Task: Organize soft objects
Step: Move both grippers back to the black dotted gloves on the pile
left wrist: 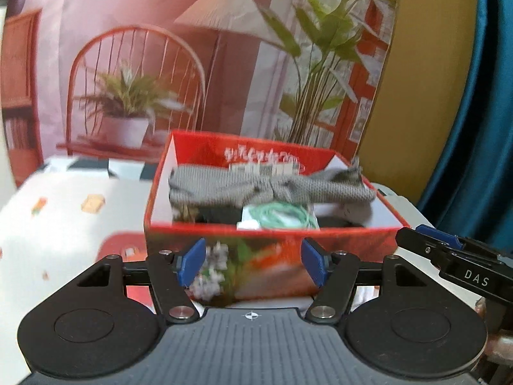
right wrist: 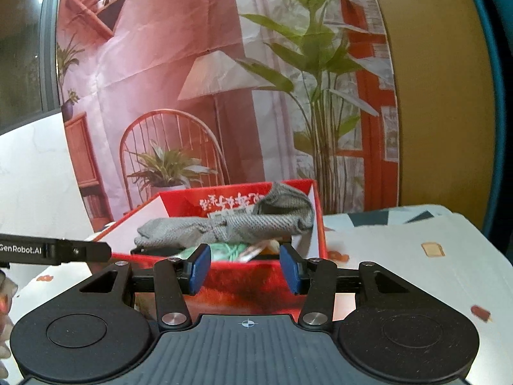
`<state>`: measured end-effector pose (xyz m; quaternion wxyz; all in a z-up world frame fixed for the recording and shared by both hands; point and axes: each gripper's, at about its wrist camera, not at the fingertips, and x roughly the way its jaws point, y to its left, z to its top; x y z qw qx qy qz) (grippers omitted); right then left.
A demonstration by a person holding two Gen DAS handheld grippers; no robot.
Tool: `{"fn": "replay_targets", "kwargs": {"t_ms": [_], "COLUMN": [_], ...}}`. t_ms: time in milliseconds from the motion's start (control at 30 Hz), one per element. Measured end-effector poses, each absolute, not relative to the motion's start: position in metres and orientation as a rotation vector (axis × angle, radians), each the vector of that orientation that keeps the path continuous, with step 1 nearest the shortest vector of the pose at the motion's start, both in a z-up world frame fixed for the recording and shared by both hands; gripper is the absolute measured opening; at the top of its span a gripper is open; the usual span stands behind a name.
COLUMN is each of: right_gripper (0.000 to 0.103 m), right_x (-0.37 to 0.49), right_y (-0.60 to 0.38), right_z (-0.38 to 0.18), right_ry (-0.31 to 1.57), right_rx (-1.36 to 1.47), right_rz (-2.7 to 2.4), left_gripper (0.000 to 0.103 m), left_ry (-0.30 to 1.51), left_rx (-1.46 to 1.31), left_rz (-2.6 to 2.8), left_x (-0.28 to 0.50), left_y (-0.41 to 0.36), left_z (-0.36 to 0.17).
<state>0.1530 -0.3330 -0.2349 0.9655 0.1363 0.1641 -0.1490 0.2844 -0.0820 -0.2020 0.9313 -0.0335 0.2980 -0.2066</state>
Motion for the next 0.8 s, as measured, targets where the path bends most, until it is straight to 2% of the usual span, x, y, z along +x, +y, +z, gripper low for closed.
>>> {"fn": "replay_targets", "kwargs": {"t_ms": [533, 800], "right_gripper": [0.045, 0.054], "right_x": [0.141, 0.149], "right_y": [-0.337, -0.329], "right_z": [-0.312, -0.328], "right_ry": [0.556, 0.612], "right_rx": [0.388, 0.347], "right_rz": [-0.348, -0.372], "left_gripper": [0.067, 0.067], "left_ry": [0.812, 0.873], "left_rx": [-0.117, -0.127], "left_rz": [-0.425, -0.451], "left_x": [0.287, 0.292], "left_y": [-0.089, -0.096], "left_z": [-0.273, -0.293]}}
